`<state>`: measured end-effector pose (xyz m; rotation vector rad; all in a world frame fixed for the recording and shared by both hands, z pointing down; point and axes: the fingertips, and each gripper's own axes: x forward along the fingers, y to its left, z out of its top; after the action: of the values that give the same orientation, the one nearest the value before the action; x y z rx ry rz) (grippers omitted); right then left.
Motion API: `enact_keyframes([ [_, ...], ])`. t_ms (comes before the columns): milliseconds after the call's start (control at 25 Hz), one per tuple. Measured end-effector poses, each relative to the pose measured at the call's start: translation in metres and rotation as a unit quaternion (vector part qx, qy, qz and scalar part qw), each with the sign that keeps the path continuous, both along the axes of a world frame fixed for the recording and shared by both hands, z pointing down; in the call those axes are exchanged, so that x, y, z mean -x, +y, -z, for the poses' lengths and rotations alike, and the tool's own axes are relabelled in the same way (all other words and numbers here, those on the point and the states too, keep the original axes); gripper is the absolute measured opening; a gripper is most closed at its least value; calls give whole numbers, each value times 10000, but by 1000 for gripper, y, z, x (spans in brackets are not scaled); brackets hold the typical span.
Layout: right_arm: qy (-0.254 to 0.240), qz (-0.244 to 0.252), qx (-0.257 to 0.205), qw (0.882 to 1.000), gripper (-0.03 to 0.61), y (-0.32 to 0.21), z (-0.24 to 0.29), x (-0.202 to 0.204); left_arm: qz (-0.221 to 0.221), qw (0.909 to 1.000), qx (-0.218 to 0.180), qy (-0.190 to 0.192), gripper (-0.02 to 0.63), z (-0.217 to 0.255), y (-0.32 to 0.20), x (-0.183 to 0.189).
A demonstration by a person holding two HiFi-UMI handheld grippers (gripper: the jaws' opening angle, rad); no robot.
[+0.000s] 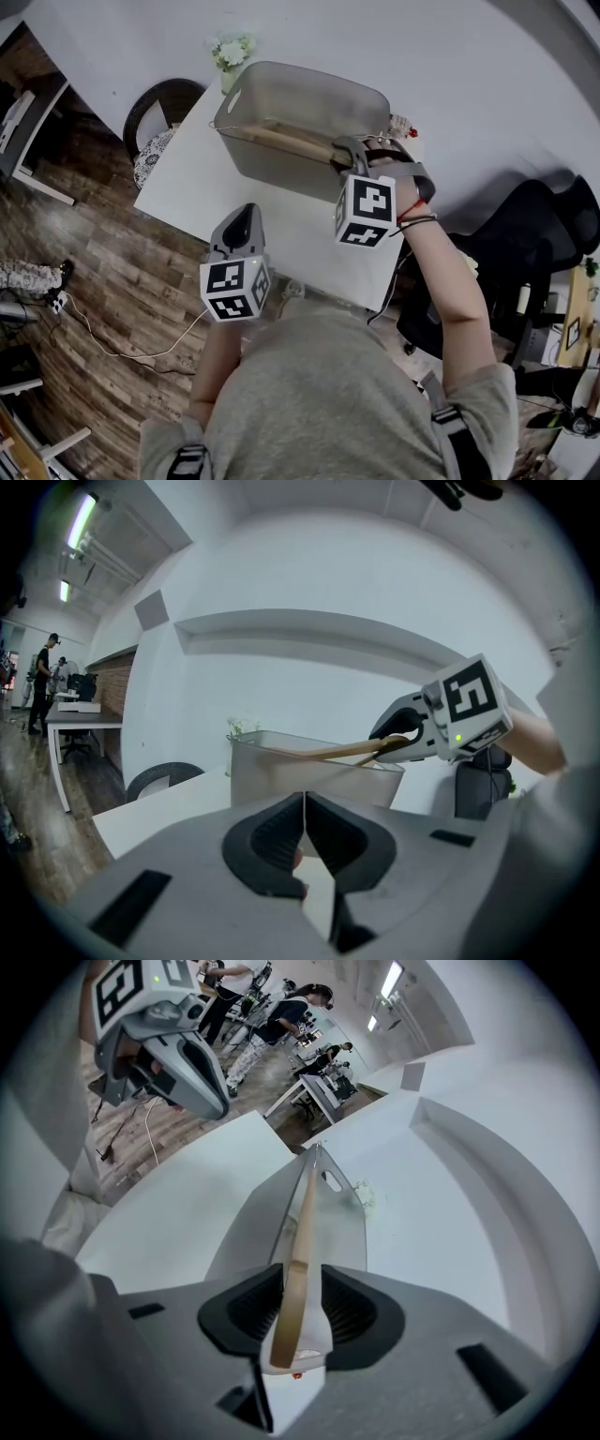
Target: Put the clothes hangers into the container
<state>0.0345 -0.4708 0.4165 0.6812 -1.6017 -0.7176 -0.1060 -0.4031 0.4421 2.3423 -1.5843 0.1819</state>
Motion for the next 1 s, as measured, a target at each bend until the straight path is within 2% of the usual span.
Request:
enact_keyframes([
  [240,-190,-41,-82,9998,129,24,-2,1,-4,10000,-9,-10,10,0,23,-1],
  [800,-1045,-549,-914,9888,104,73,28,-15,-54,9999,-113,-71,11,6,76,-6],
  [1000,-1493,-730,-744,9833,91,107,18,-19,-83,9999,-117,-82,10,4,103,-12],
])
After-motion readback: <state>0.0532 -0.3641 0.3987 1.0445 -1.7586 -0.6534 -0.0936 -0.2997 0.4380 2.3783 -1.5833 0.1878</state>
